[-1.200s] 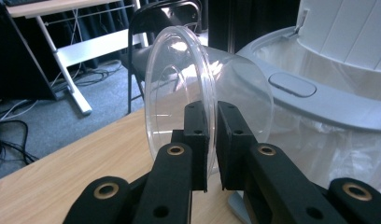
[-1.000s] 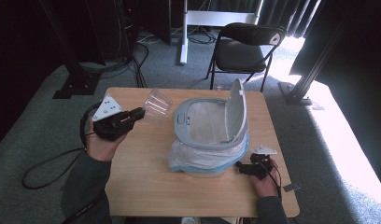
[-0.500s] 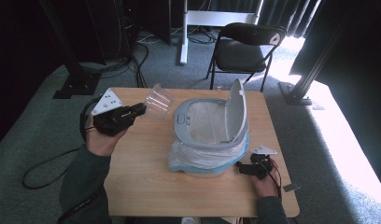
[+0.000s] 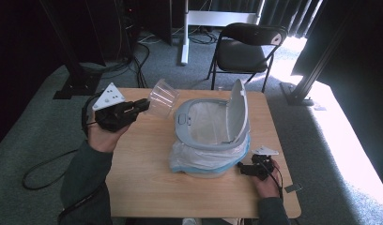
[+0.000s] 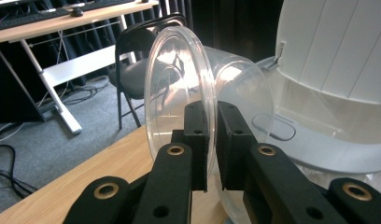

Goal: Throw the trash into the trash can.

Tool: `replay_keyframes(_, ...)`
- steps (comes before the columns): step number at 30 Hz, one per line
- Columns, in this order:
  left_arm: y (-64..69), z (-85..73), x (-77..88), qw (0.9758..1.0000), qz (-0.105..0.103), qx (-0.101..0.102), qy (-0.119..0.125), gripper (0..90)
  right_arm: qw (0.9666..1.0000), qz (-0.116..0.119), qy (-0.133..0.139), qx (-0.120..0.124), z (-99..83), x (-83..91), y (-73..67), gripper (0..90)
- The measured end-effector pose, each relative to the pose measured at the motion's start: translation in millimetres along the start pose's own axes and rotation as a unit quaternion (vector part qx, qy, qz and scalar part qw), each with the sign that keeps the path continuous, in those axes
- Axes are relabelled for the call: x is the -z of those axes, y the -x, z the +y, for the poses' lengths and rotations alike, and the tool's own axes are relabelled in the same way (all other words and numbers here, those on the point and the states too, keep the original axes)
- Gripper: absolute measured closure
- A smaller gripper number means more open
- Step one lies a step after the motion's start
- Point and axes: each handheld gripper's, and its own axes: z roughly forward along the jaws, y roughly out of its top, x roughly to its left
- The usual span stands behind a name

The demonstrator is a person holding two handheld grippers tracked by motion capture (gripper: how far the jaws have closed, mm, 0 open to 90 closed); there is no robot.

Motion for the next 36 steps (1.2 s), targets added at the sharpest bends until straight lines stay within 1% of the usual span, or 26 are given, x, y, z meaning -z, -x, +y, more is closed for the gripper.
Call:
replay_keyframes(23,8.8,18.9,-8.2,0.9996,-0.023,-0.010,0.017,83.8,1.0000,0.000,0.000,0.000,0.0,0.0,0.0,11.1)
replay_keyframes(36,19.6,28.4,-20.2,0.9985,-0.047,-0.018,0.020,83.8,1.0000,0.000,0.000,0.000,0.0,0.0,0.0,11.0)
